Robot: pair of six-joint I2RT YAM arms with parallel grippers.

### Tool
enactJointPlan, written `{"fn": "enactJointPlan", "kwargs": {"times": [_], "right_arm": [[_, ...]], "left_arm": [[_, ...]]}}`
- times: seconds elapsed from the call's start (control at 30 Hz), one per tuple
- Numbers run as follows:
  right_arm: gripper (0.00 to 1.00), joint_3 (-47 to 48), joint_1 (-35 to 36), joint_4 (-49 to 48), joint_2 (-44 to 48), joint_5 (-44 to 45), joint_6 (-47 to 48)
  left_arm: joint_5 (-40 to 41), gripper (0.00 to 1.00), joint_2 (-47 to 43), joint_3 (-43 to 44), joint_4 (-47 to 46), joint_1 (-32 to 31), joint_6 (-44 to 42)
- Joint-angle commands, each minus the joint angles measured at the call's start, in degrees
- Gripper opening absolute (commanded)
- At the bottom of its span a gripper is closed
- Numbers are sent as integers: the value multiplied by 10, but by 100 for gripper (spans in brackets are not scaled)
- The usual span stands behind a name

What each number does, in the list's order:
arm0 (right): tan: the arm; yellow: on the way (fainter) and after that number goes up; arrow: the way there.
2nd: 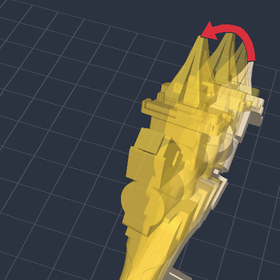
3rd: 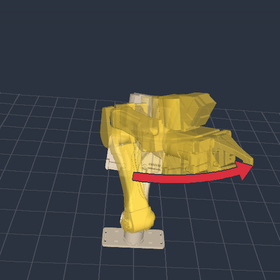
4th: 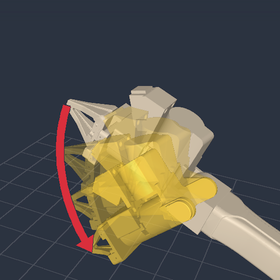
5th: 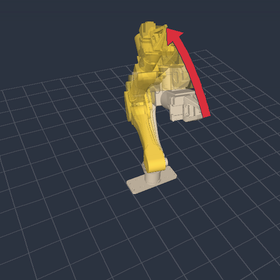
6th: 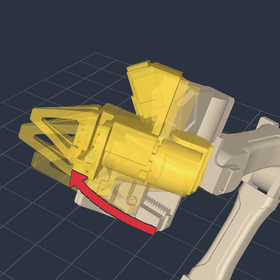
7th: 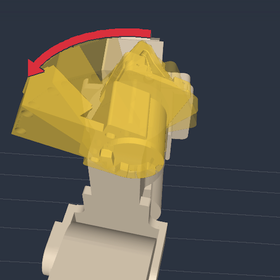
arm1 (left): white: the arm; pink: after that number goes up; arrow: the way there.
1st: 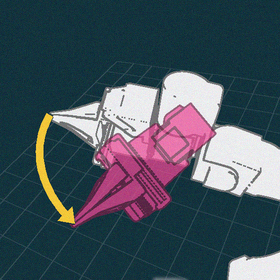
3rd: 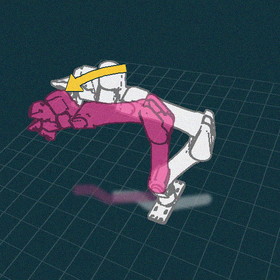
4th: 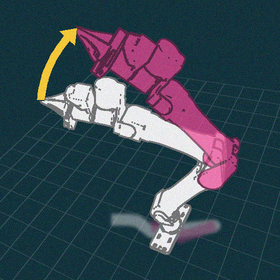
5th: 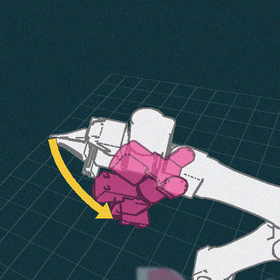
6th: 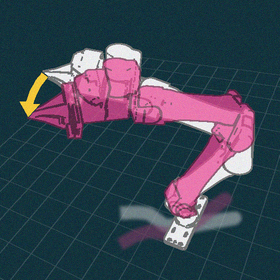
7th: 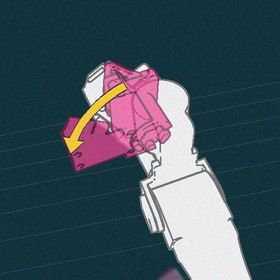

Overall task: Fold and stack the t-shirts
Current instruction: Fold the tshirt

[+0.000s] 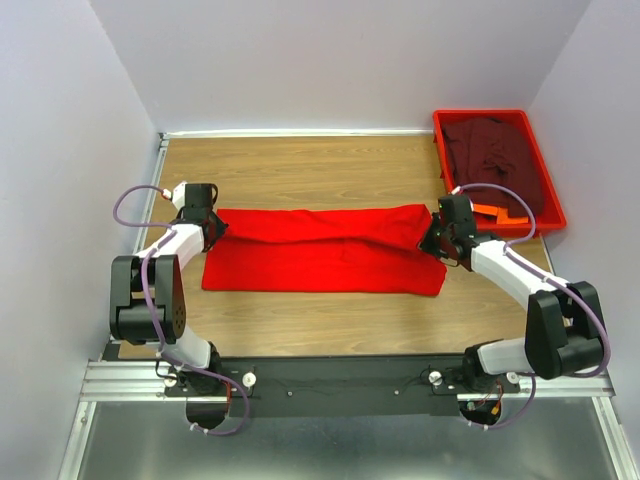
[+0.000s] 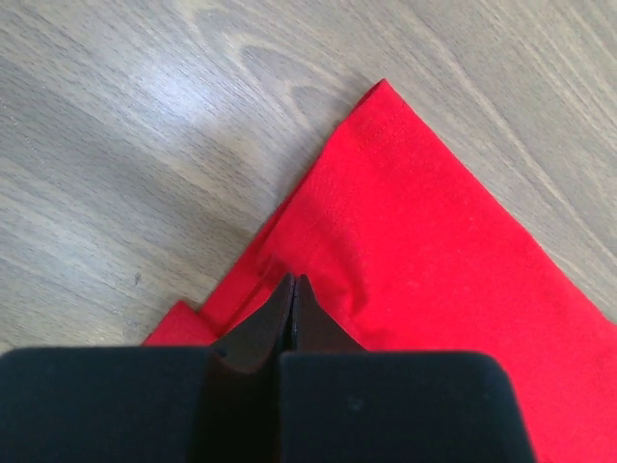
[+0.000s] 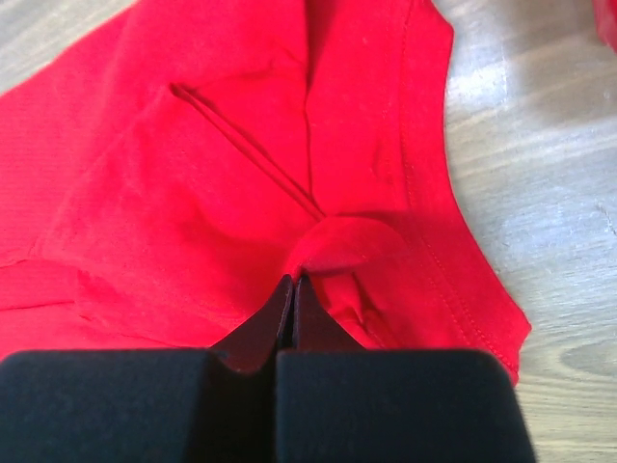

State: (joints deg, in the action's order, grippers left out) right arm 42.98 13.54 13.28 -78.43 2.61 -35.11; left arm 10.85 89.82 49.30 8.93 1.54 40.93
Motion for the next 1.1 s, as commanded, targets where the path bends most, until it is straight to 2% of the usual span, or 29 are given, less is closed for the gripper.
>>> {"fn": "enactJointPlan", "kwargs": {"times": [0.0, 0.57, 0.63, 0.67, 0.7, 0.73, 0.8, 0.83, 0.87, 0.93, 1.07], "right_arm": [[1, -11, -1, -3, -1, -9, -7], [1, -25, -2, -2, 32, -38, -7], [4, -35, -1, -3, 29, -38, -10], [12, -40, -1, -4, 30, -41, -9], [17, -42, -2, -4, 32, -42, -9], [31, -47, -1, -7, 35, -47, -6], [41, -48, -1, -8, 48, -52, -2], [45, -48, -1, -7, 52, -59, 1], [51, -47, -2, -7, 57, -62, 4], [52, -37, -1, -7, 64, -70, 14], [52, -2, -1, -7, 44, -65, 22]], "left_arm": [[23, 0, -23, 9, -3, 6, 5], [37, 0, -39, 14, 12, 7, 6], [36, 0, -43, -3, 9, 6, 13], [34, 0, -46, -9, 7, 6, 15], [33, 3, -53, -15, 1, 6, 18], [31, 16, -56, -24, 0, 6, 22], [31, 28, -63, -26, -1, 7, 22], [32, 38, -67, -23, 0, 6, 21], [32, 41, -69, -20, 1, 6, 19], [33, 48, -80, -13, 7, 6, 18], [17, 47, -96, 4, 9, 6, -4]]}}
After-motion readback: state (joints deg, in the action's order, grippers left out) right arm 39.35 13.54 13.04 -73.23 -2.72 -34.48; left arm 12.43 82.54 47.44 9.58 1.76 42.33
